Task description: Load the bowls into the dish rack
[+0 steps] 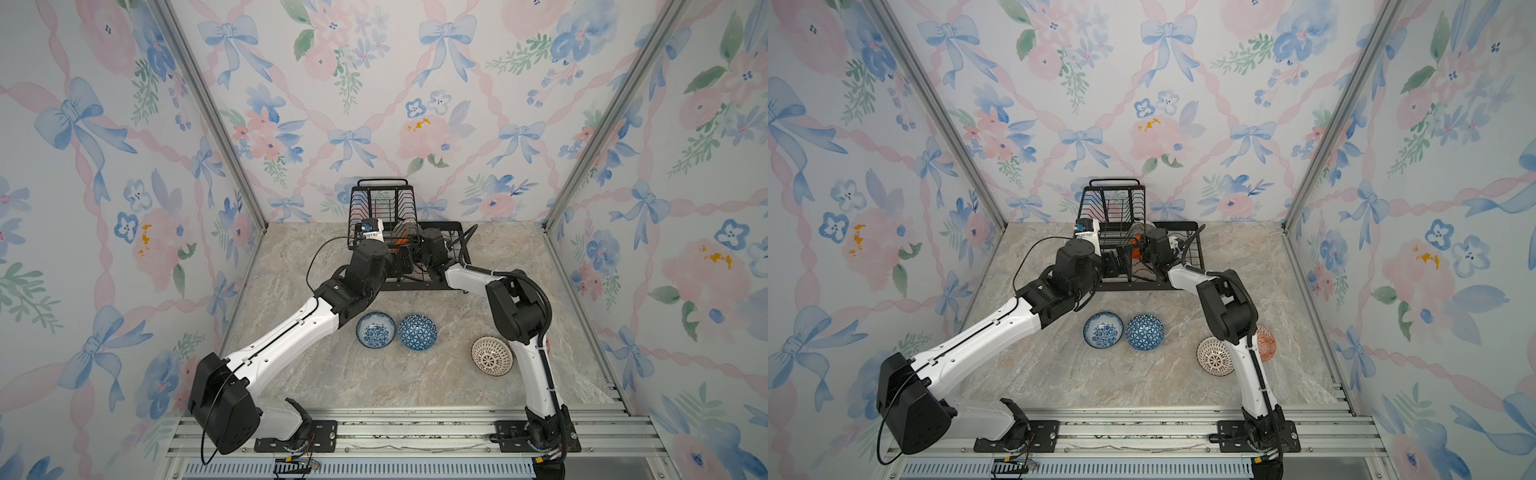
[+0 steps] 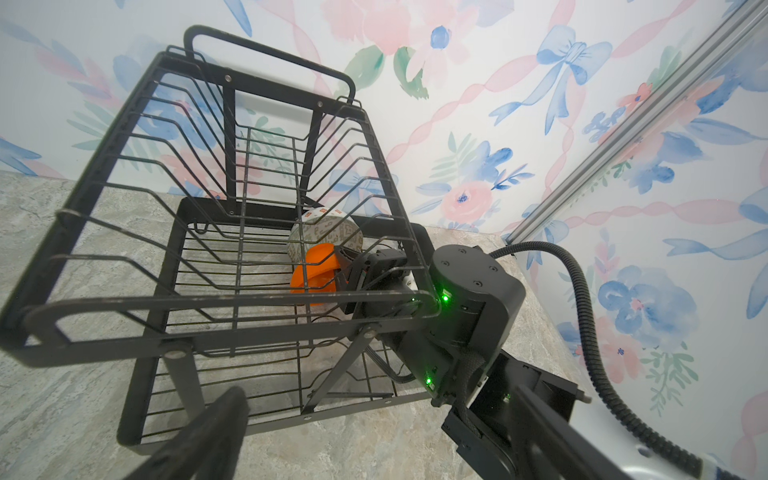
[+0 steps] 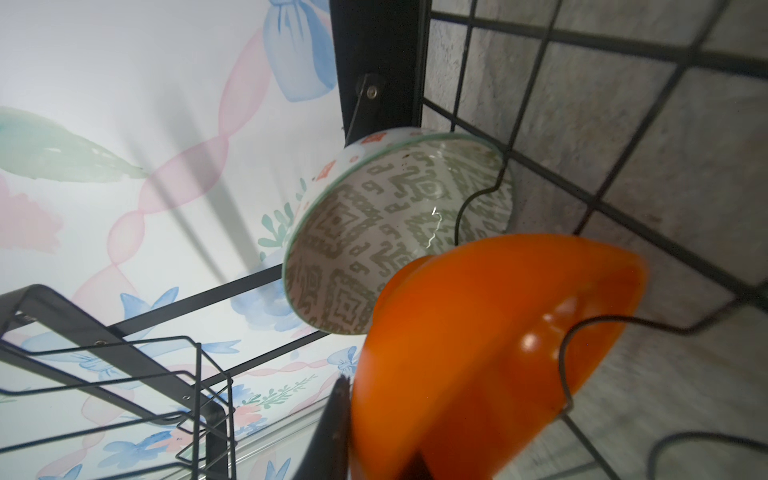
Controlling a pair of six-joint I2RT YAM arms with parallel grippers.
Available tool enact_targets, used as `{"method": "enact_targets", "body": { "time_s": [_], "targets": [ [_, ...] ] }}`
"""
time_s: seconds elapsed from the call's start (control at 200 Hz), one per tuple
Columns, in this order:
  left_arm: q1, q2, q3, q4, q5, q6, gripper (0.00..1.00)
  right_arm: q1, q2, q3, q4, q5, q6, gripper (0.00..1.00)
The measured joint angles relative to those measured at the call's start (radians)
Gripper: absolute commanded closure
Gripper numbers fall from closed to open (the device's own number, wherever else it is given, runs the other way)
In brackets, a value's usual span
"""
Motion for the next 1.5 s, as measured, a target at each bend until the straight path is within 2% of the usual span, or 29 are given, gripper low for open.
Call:
{"method": "enact_targets", "body": {
  "time_s": [0.825, 1.5],
  "targets": [
    [-0.013, 0.000, 0.000, 0.000, -0.003, -0.003, 0.02, -0.002, -0.021, -0.035, -0.010, 0.000, 0.000, 0.78],
    [-0.026, -0.001, -0.002, 0.000, -0.011, -0.003, 0.02, -0.006, -0.037, -0.071, -0.002, 0.000, 0.000, 0.68]
  ]
}}
